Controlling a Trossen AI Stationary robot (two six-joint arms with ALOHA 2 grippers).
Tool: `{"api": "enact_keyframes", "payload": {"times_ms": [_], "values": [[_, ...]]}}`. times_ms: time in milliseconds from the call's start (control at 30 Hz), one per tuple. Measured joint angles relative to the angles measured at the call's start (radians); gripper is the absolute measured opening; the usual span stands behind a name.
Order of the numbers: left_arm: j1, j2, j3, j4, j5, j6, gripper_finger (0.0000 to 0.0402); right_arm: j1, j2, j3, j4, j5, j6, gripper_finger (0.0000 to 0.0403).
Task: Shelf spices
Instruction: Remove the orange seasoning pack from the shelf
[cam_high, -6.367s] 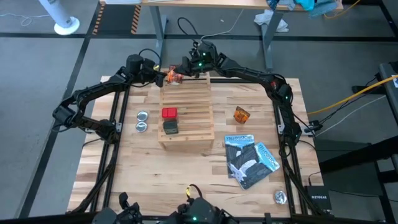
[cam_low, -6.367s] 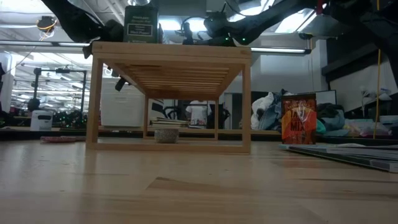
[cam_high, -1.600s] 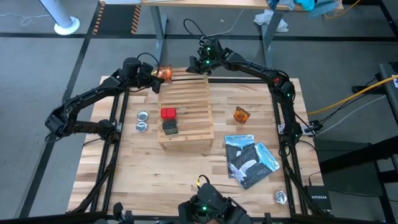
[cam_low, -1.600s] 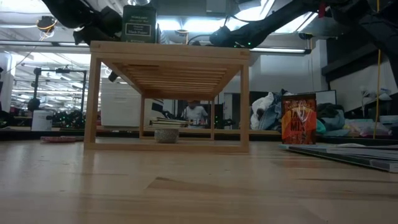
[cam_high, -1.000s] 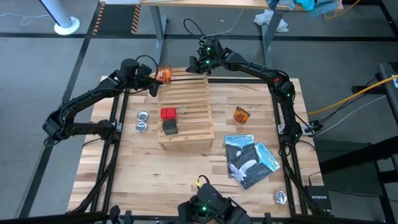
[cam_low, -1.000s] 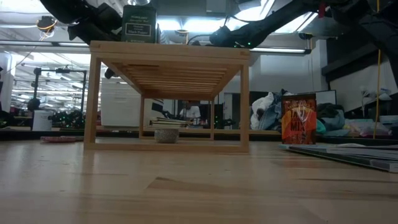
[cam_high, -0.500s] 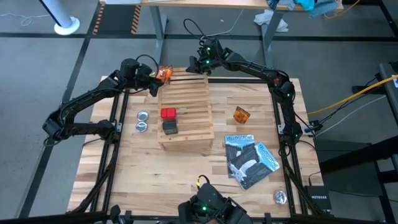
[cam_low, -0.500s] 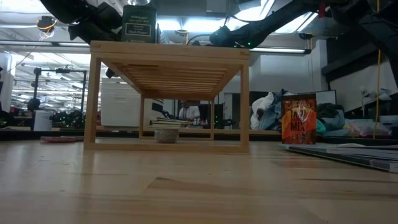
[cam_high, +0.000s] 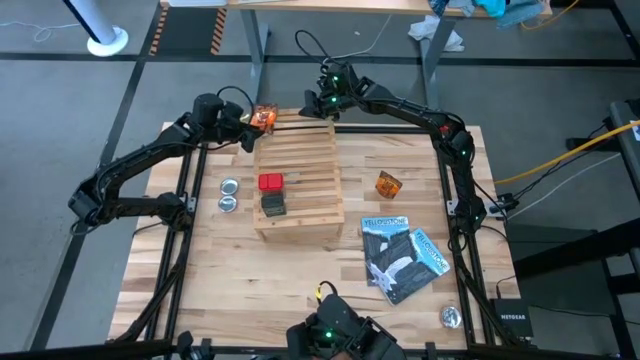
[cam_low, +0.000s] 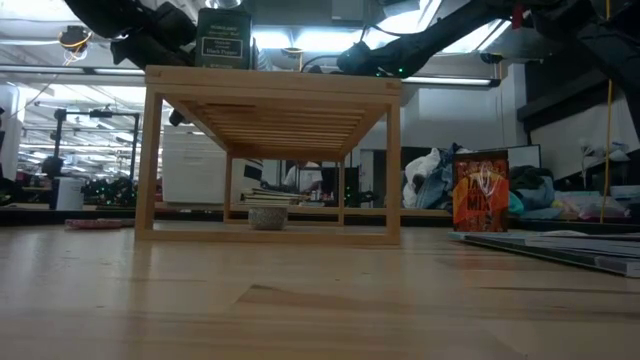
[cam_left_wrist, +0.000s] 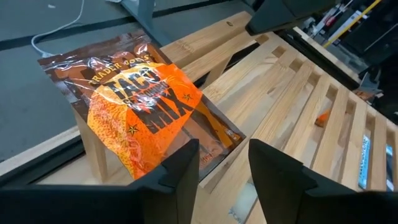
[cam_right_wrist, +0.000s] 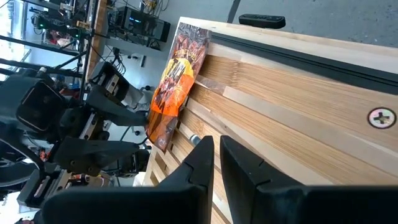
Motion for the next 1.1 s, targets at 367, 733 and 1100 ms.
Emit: {"api": "enact_keyframes", "payload": {"times_ms": [367, 733, 1100], "values": [[0.021, -0.130, 0.000, 0.037, 0.002, -0.010, 0.0131, 0.000, 0.000, 0.000, 0.000, 0.000, 0.000, 0.0033], [0.177, -0.120, 0.000, -0.044, 0.014, -0.028, 0.0131, 0.000, 0.000, 0.000, -0.001, 0.000, 0.000, 0.0033], [0.225, -0.009, 0.000, -0.038, 0.096, -0.047, 0.0131, 0.000, 0.000, 0.000, -0.001, 0.000, 0.000, 0.0033]]}}
